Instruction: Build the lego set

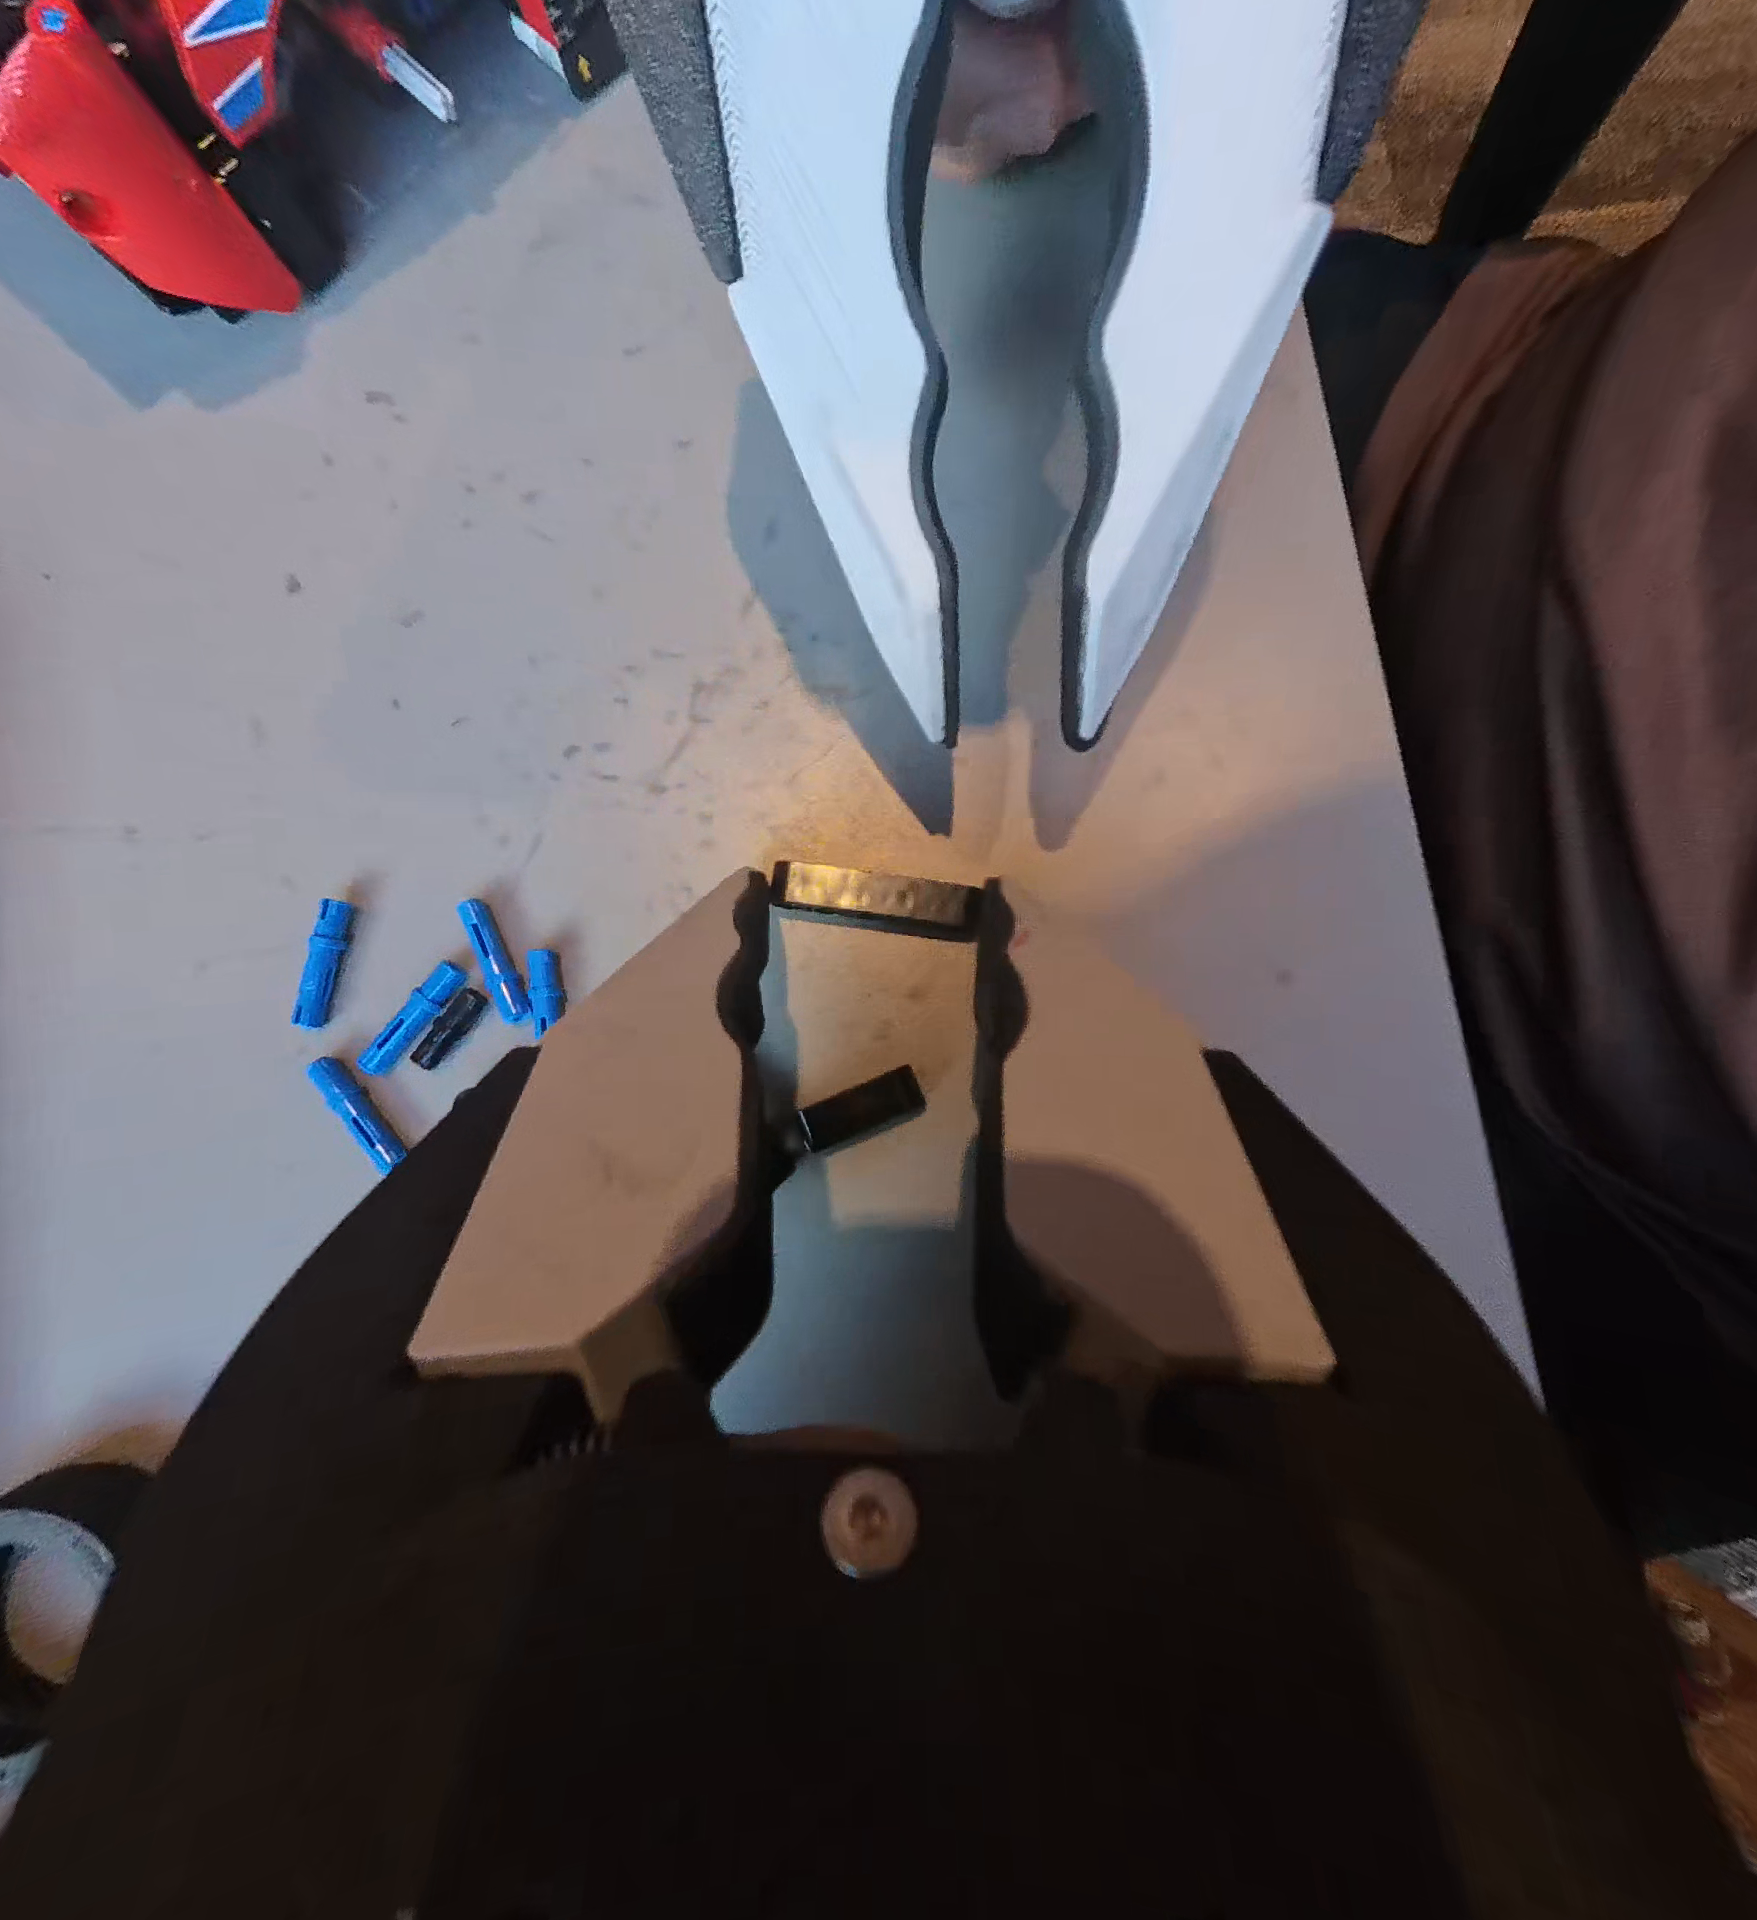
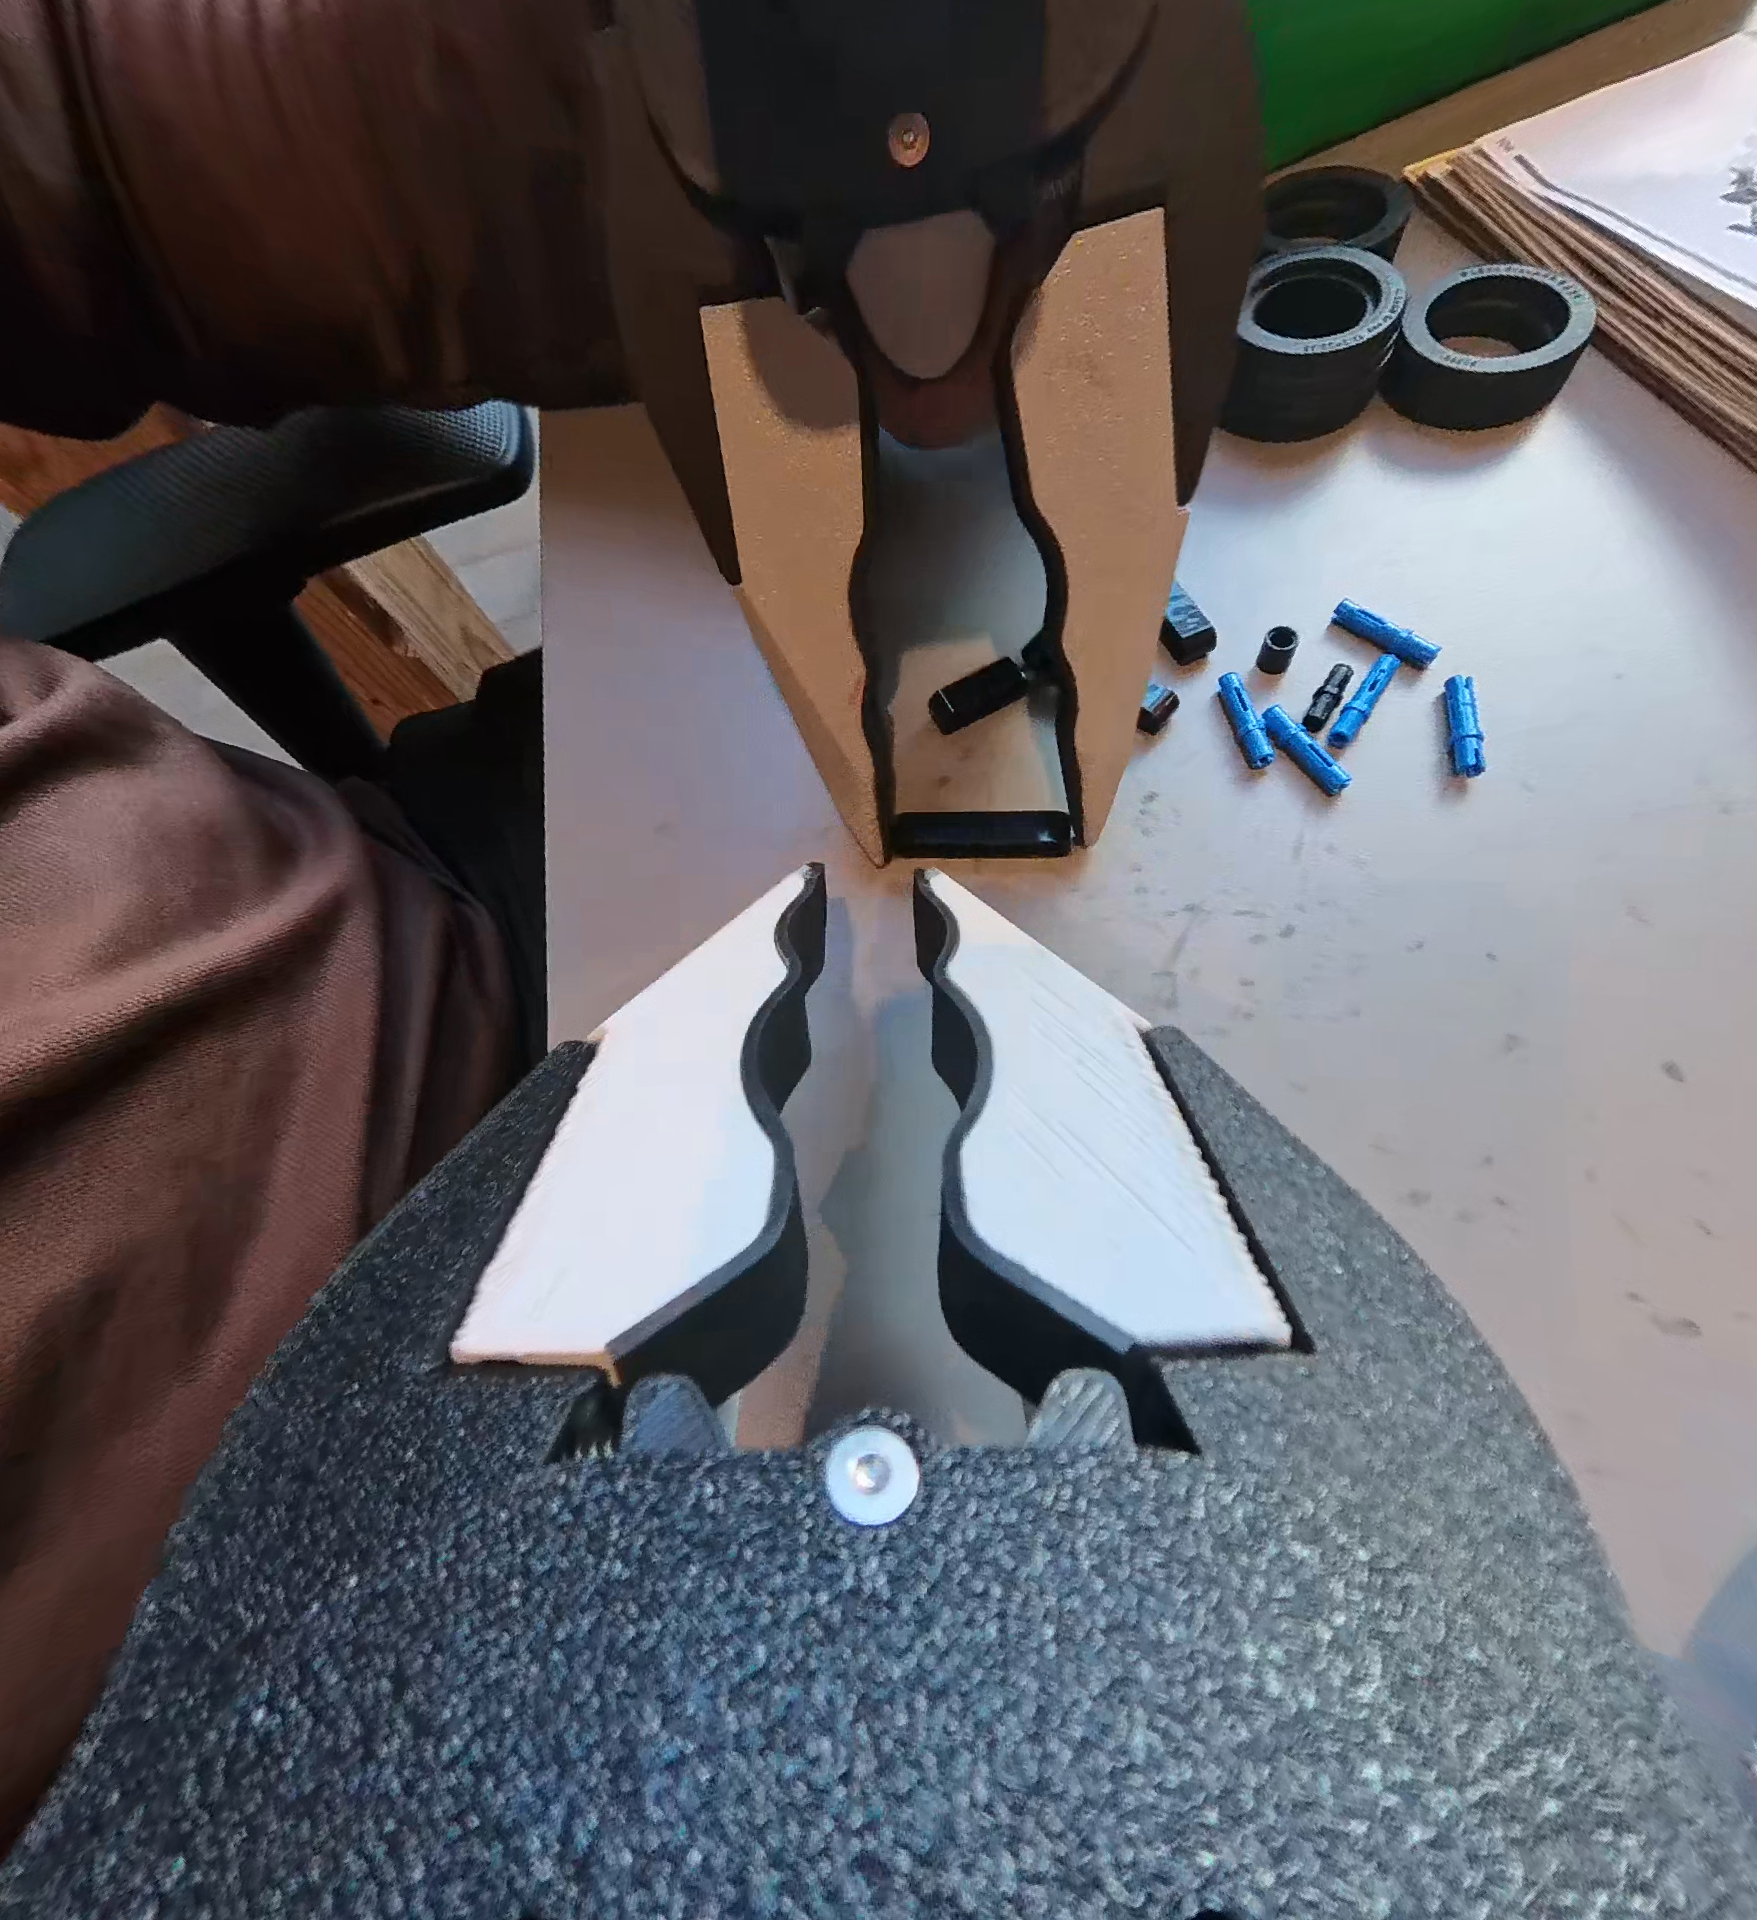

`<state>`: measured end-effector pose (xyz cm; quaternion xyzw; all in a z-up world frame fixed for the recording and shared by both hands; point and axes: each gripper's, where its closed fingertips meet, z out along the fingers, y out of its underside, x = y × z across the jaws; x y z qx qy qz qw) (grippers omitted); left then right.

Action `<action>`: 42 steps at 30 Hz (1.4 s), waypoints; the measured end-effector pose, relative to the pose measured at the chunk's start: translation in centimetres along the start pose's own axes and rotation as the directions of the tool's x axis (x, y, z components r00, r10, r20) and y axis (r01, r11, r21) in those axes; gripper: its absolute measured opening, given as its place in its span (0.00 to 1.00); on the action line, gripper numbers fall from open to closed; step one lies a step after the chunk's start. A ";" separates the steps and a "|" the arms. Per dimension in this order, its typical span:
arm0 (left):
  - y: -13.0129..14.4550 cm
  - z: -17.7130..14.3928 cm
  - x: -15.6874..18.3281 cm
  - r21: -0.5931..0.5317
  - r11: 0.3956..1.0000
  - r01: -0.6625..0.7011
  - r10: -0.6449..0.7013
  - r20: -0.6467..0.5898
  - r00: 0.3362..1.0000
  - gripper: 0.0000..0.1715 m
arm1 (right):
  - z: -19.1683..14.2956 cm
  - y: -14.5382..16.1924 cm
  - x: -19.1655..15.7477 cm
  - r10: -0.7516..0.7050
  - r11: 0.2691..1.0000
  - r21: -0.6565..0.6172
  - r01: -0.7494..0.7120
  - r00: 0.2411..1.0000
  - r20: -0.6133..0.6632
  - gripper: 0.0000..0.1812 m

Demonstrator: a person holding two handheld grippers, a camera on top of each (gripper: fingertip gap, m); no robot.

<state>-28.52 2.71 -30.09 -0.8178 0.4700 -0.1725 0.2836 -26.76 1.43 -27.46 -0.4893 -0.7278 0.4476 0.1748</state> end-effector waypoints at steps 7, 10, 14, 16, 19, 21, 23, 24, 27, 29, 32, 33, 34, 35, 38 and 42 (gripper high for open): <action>0.7 -0.8 0.9 0.045 0.996 0.082 -0.087 0.115 0.990 0.22 | -0.4 -0.4 -0.1 -0.005 0.999 0.037 0.005 1.000 -0.003 0.09; 0.7 -2.2 1.8 0.142 0.982 0.126 -0.152 0.194 0.969 0.22 | -0.4 -0.3 -0.1 -0.037 0.999 0.033 0.038 0.999 -0.036 0.09; 3.0 -3.8 2.2 0.210 0.952 0.225 -0.275 0.255 0.927 0.22 | -0.3 -0.3 0.5 -0.068 0.997 0.018 0.070 0.992 -0.107 0.23; 4.4 -4.3 2.4 0.182 0.952 0.247 -0.291 0.282 0.914 0.22 | -0.1 -0.1 0.8 -0.084 0.996 0.001 0.085 0.986 -0.146 0.33; 5.2 -4.7 2.5 0.153 0.963 0.220 -0.260 0.331 0.907 0.22 | 0.2 -0.3 0.8 -0.114 0.993 -0.008 0.114 0.979 -0.172 0.33; 5.0 -4.5 2.6 0.155 0.968 0.196 -0.238 0.330 0.914 0.22 | 0.6 -0.3 0.9 -0.115 0.993 -0.018 0.113 0.977 -0.178 0.34; 4.7 -4.3 2.9 0.154 0.972 0.175 -0.215 0.301 0.929 0.22 | 0.9 -0.4 1.0 -0.110 0.994 -0.025 0.107 0.979 -0.173 0.35; 4.7 -4.2 3.0 0.156 0.970 0.184 -0.222 0.286 0.932 0.22 | 1.0 -0.4 1.0 -0.109 0.994 -0.027 0.106 0.980 -0.167 0.35; 4.8 -4.1 3.0 0.162 0.960 0.227 -0.261 0.241 0.935 0.22 | 1.3 -0.3 0.9 -0.107 0.994 -0.041 0.102 0.983 -0.147 0.30; 4.8 -4.1 2.9 0.163 0.959 0.232 -0.266 0.235 0.935 0.22 | 1.4 -0.1 0.8 -0.110 0.993 -0.054 0.103 0.985 -0.130 0.28; 4.8 -4.1 2.9 0.163 0.958 0.235 -0.268 0.231 0.935 0.22 | 1.5 0.0 0.1 -0.130 0.991 -0.055 0.125 0.987 -0.093 0.27; 4.8 -4.1 2.9 0.163 0.958 0.235 -0.268 0.229 0.936 0.22 | 1.4 -0.1 0.0 -0.130 0.991 -0.052 0.126 0.988 -0.083 0.27; 4.8 -4.1 2.9 0.162 0.959 0.233 -0.266 0.228 0.937 0.22 | 1.4 -0.1 -0.1 -0.128 0.991 -0.050 0.125 0.989 -0.072 0.27; 4.7 -4.0 2.9 0.162 0.960 0.228 -0.261 0.226 0.939 0.22 | 1.4 -0.1 -0.2 -0.123 0.992 -0.047 0.120 0.991 -0.061 0.26; 4.6 -3.9 2.8 0.161 0.961 0.226 -0.258 0.216 0.942 0.22 | 1.4 -0.2 -0.4 -0.109 0.993 -0.038 0.108 0.994 -0.028 0.21; 4.5 -3.8 2.8 0.161 0.962 0.222 -0.252 0.209 0.945 0.22 | 1.3 -1.0 -0.2 -0.104 0.995 0.001 0.104 0.994 -0.015 0.20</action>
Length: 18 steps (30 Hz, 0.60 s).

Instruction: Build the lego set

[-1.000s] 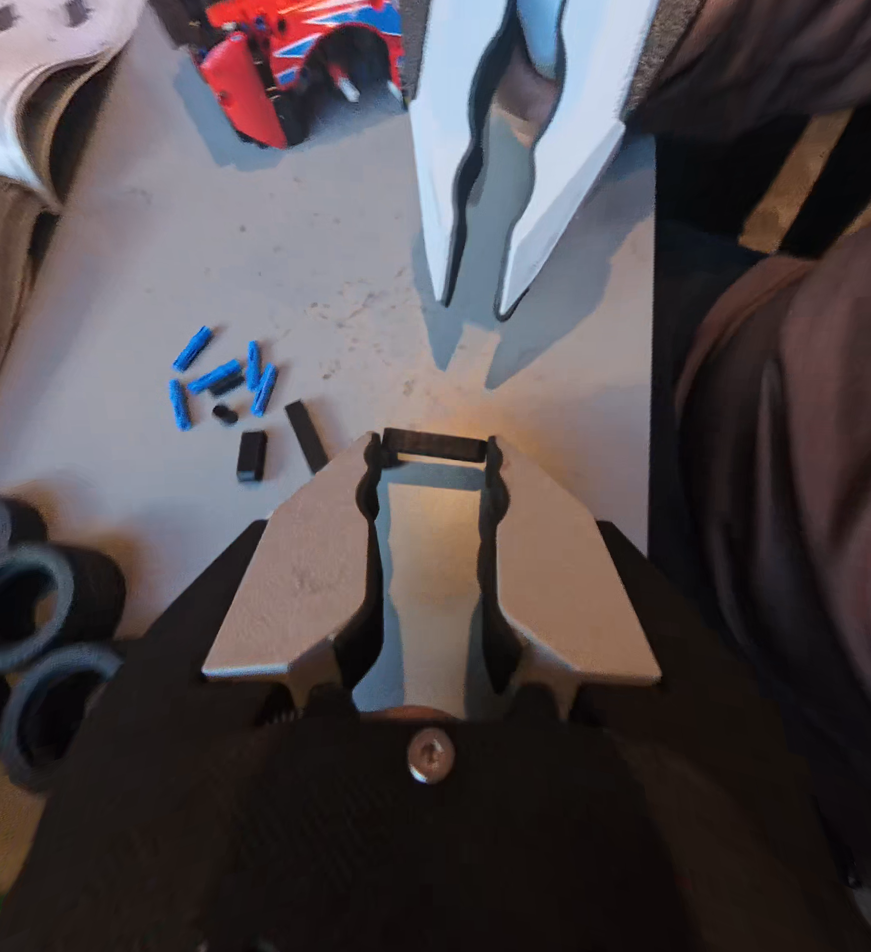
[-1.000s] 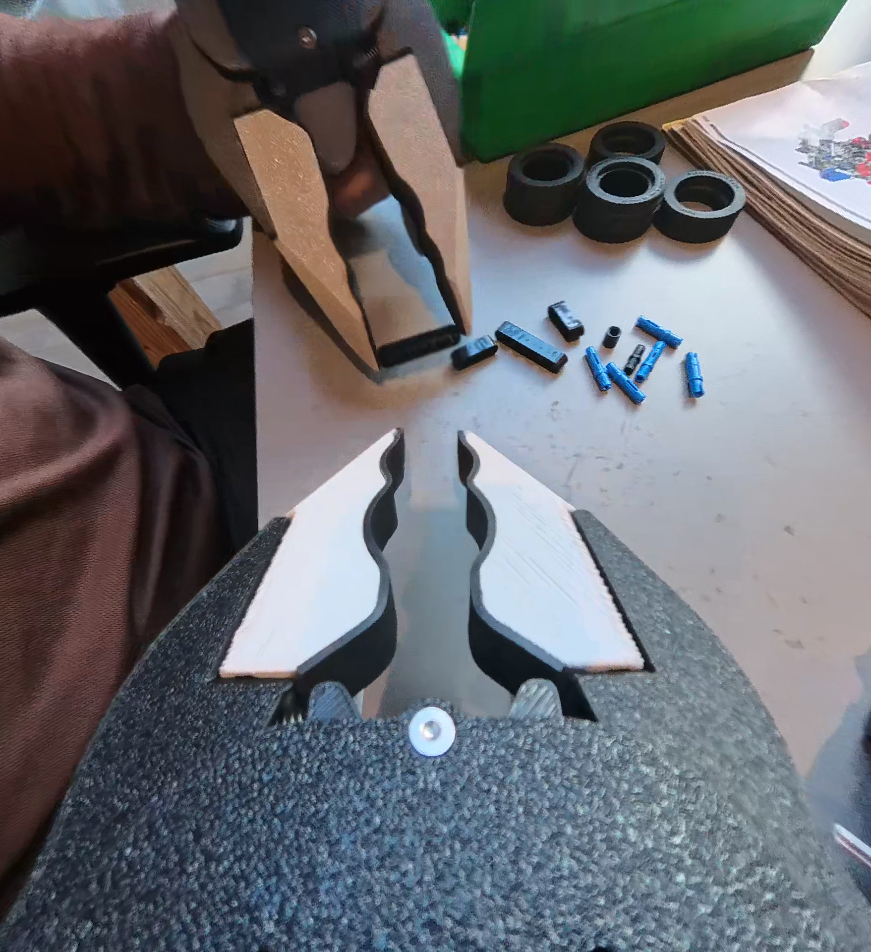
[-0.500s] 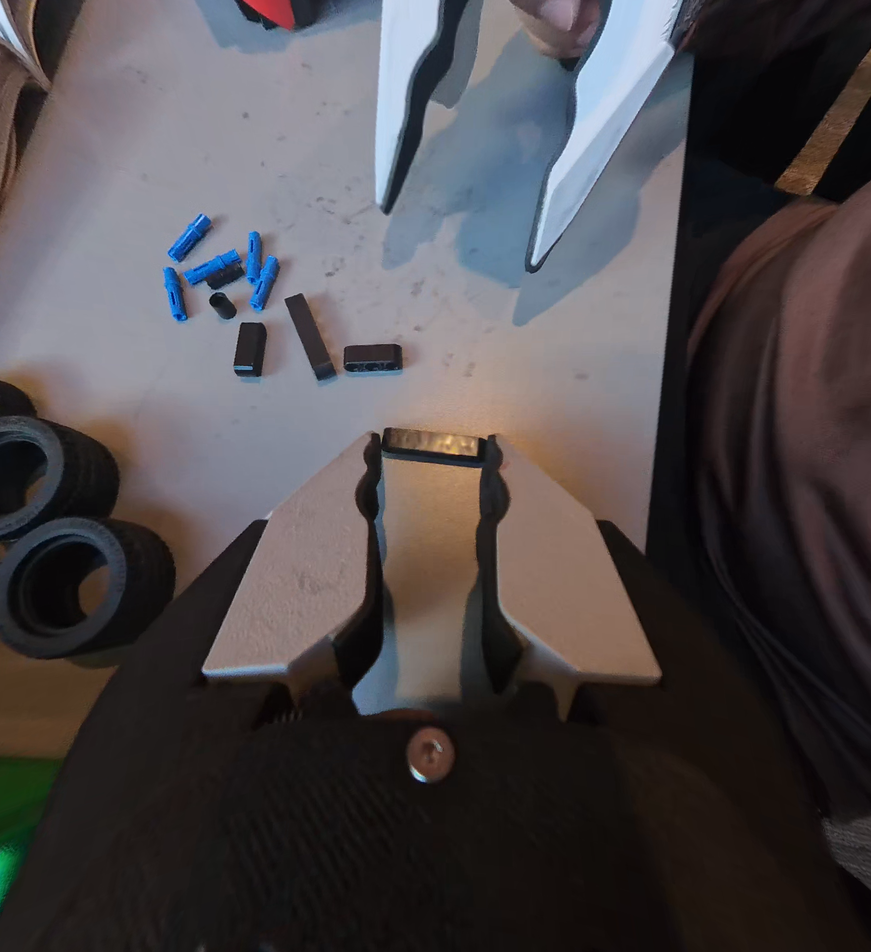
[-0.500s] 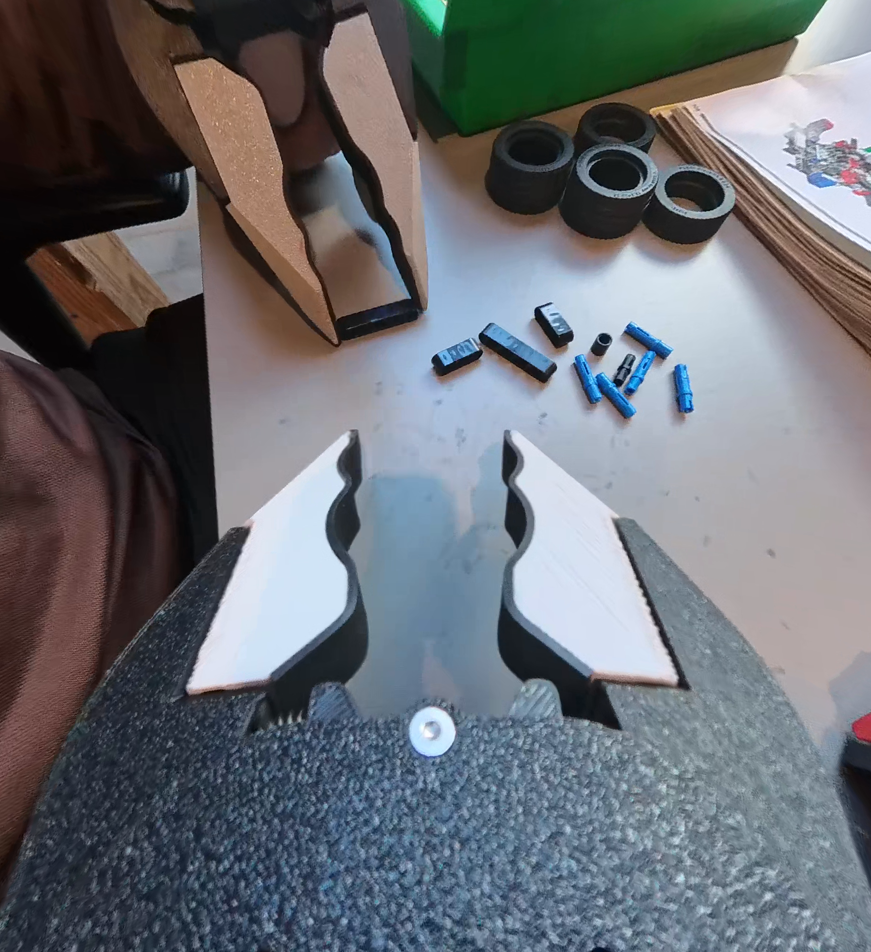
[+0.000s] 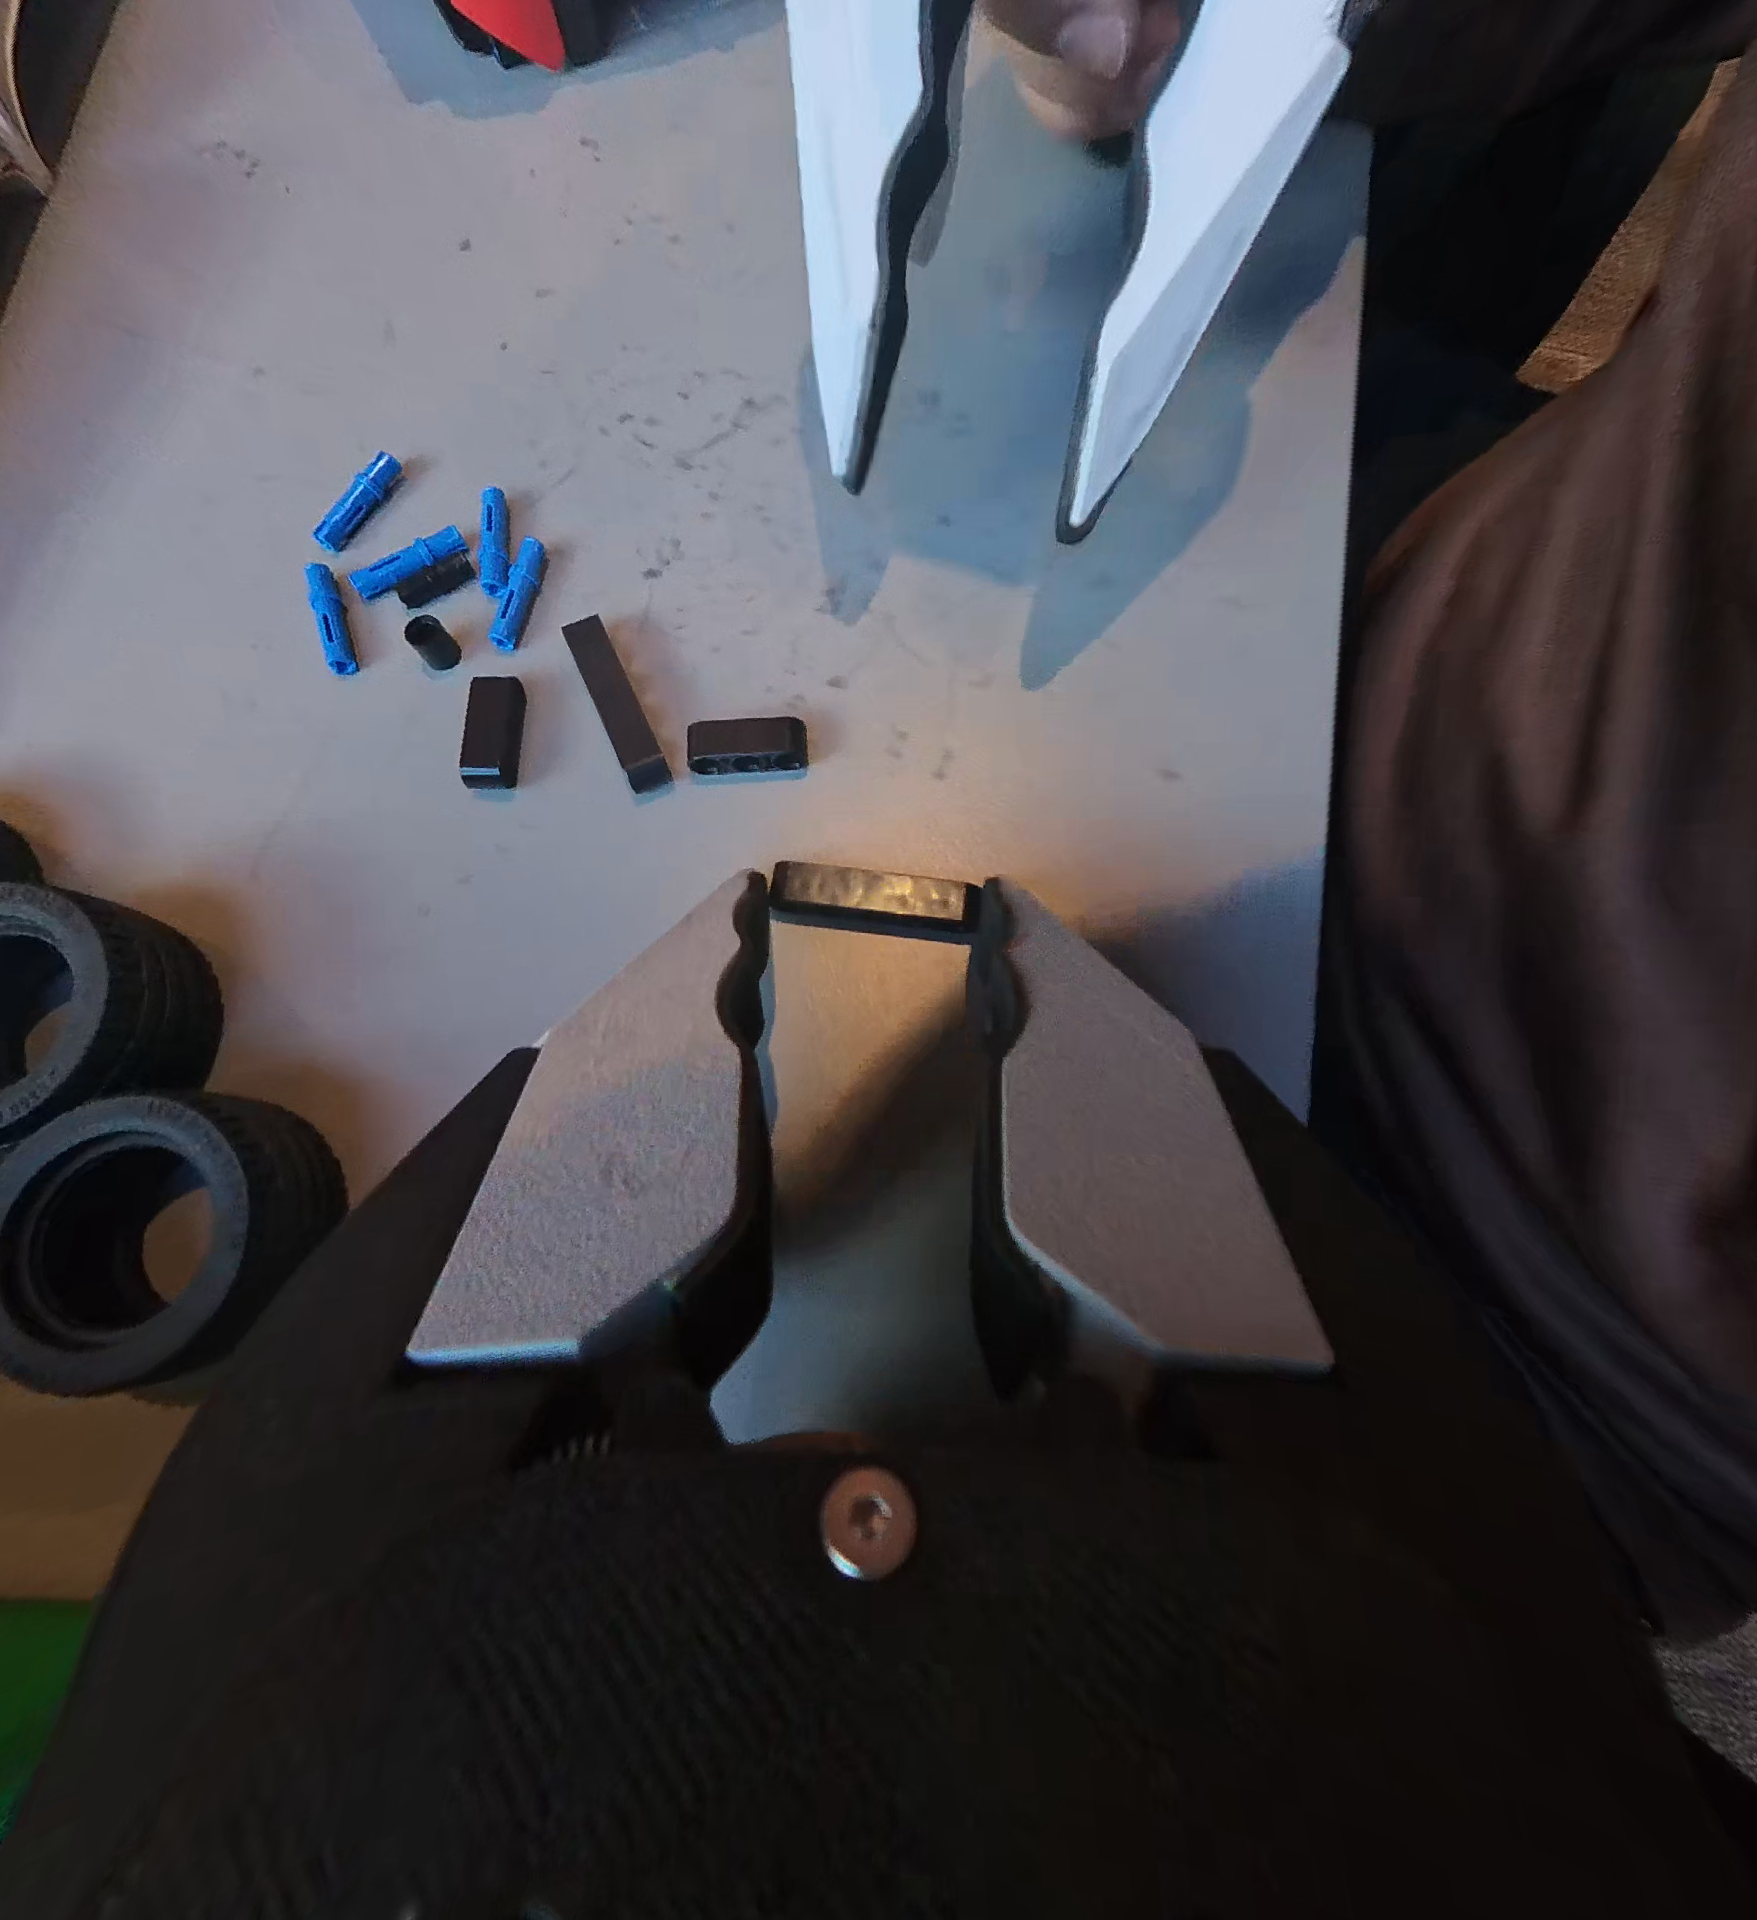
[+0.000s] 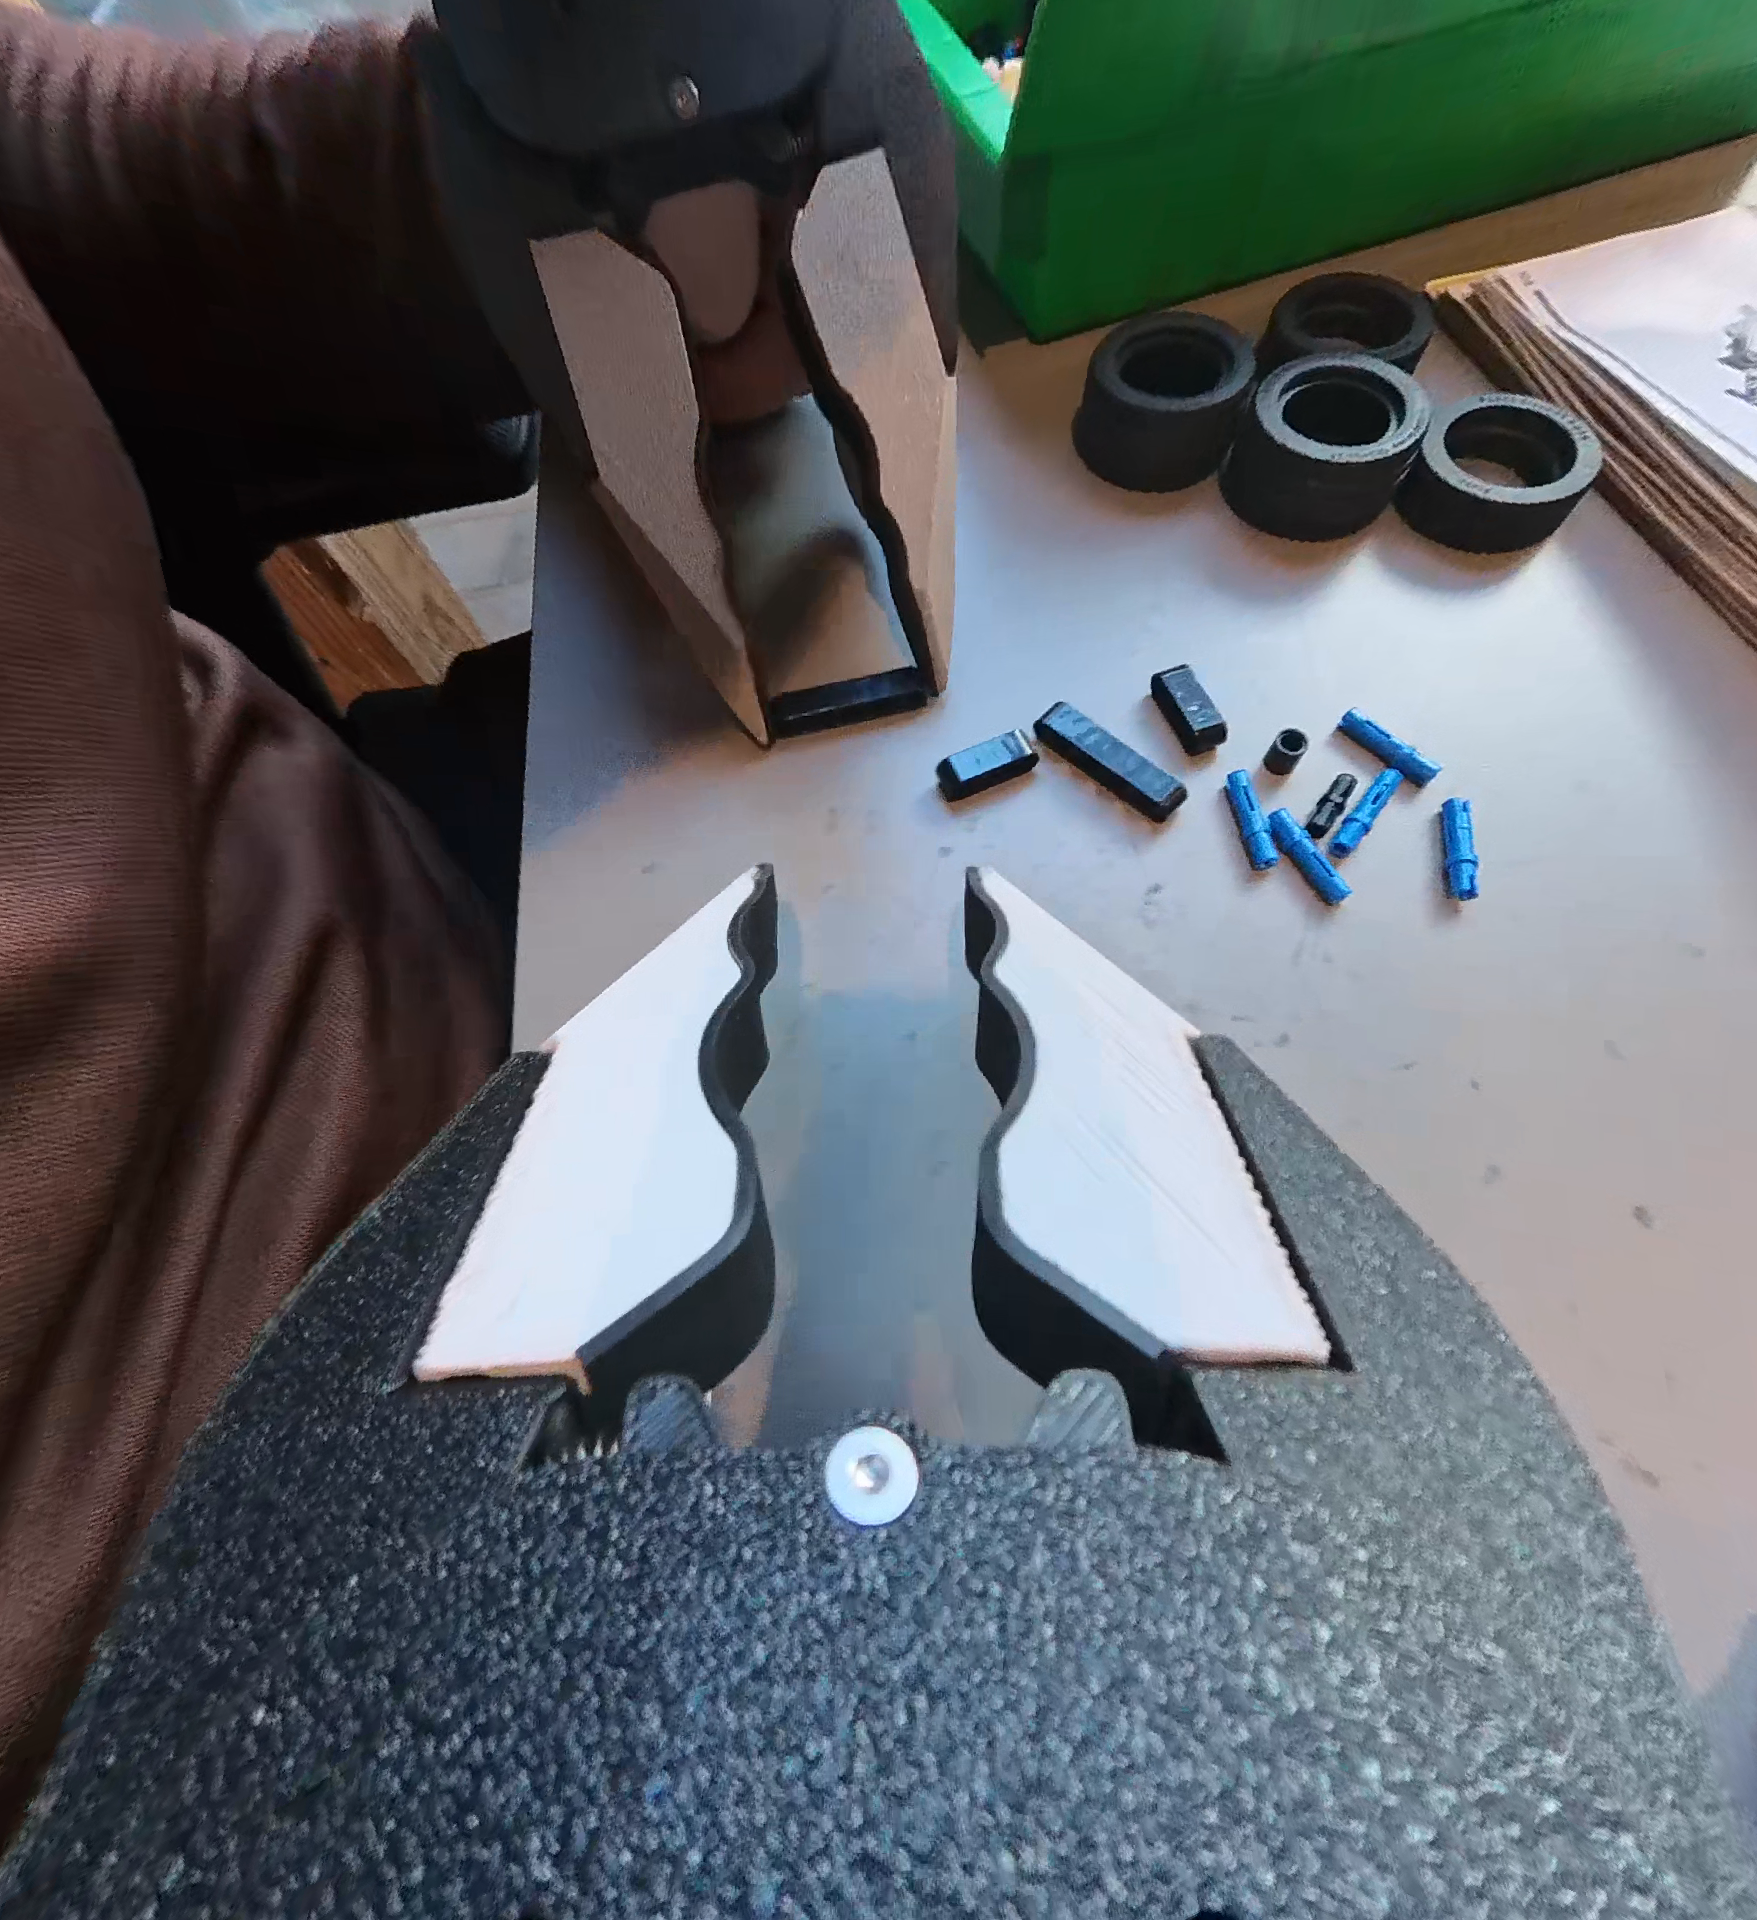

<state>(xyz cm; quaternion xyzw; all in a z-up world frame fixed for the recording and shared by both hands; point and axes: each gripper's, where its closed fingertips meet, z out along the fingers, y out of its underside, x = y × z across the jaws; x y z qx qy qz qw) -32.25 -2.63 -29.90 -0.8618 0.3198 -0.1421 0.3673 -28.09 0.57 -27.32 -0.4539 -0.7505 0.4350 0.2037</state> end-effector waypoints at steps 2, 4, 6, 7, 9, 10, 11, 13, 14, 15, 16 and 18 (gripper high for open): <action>0.0 0.0 0.0 0.000 1.000 -0.004 0.004 -0.004 1.000 0.22 | -0.1 -0.4 0.2 0.005 1.000 0.024 -0.005 1.000 0.000 0.20; -0.1 0.1 0.0 0.000 1.000 -0.006 0.006 -0.007 1.000 0.22 | -0.2 -0.7 0.5 0.006 0.999 0.042 -0.006 1.000 -0.004 0.20; -0.1 0.1 0.0 0.000 1.000 -0.008 0.008 -0.006 1.000 0.22 | -0.2 -0.9 0.7 0.004 0.999 0.050 -0.003 1.000 -0.018 0.20; -0.1 0.1 0.0 0.000 1.000 -0.010 0.010 -0.005 1.000 0.22 | -0.1 -0.9 0.8 0.003 0.999 0.048 -0.002 1.000 -0.025 0.20; -0.1 0.1 0.0 0.000 1.000 -0.013 0.013 -0.003 1.000 0.22 | 0.0 -0.8 0.9 -0.003 0.999 0.039 0.005 0.999 -0.033 0.20; -0.1 0.1 0.0 0.000 1.000 -0.011 0.011 -0.004 1.000 0.22 | 0.0 -0.7 0.8 -0.008 0.999 0.033 0.010 0.999 -0.036 0.20; -0.1 0.1 0.0 0.000 1.000 -0.010 0.010 -0.005 1.000 0.22 | 0.1 -0.6 0.9 -0.014 0.999 0.028 0.015 0.999 -0.042 0.20; -0.1 0.1 0.0 0.000 1.000 -0.011 0.011 -0.003 1.000 0.22 | 0.1 -0.6 0.9 -0.022 1.000 0.022 0.023 0.998 -0.055 0.20; -0.1 0.1 0.0 0.000 1.000 -0.014 0.014 -0.001 1.000 0.22 | 0.2 -0.5 1.0 -0.023 1.000 0.019 0.024 0.998 -0.061 0.20; -0.1 0.1 0.0 0.001 1.000 -0.016 0.016 0.001 1.000 0.22 | 0.2 -0.5 1.0 -0.023 1.000 0.017 0.024 0.998 -0.065 0.19; -0.1 0.1 0.0 0.001 1.000 -0.016 0.016 0.001 1.000 0.22 | 0.2 -0.5 1.0 -0.022 1.000 0.016 0.023 0.998 -0.066 0.19; -0.1 0.1 0.0 0.001 1.000 -0.005 0.005 -0.005 1.000 0.22 | 0.2 -0.5 1.1 -0.019 1.000 0.015 0.020 0.997 -0.072 0.19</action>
